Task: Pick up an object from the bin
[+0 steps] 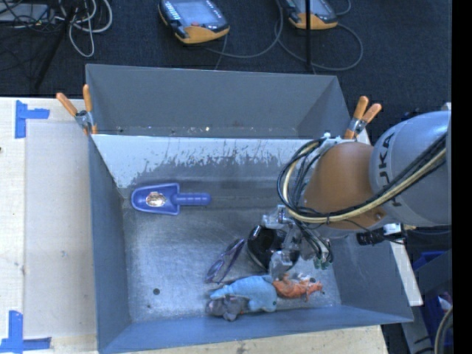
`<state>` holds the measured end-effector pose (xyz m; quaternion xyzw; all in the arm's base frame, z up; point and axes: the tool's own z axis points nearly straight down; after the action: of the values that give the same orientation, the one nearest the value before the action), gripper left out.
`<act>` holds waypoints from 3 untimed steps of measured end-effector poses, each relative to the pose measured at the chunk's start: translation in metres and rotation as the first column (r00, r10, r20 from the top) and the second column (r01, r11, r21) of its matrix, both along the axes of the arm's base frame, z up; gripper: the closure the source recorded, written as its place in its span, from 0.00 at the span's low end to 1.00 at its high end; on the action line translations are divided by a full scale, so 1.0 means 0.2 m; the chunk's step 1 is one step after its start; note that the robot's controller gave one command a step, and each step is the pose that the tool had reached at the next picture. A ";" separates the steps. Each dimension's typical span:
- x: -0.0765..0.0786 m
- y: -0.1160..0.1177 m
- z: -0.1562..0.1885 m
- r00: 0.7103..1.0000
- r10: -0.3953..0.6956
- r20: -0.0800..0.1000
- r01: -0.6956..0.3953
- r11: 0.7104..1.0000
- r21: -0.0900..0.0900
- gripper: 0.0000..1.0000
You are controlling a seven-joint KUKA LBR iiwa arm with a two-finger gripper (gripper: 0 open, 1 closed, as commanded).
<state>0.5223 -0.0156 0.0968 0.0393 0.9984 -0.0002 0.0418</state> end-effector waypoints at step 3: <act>0.00 0.00 0.00 1.000 0.001 -0.001 -0.001 1.000 0.000 1.00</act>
Offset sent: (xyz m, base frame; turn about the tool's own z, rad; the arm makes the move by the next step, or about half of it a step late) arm 0.0004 -0.0386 -0.0268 -0.0999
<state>0.5222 -0.0155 0.0966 0.0389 0.9984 -0.0003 0.0415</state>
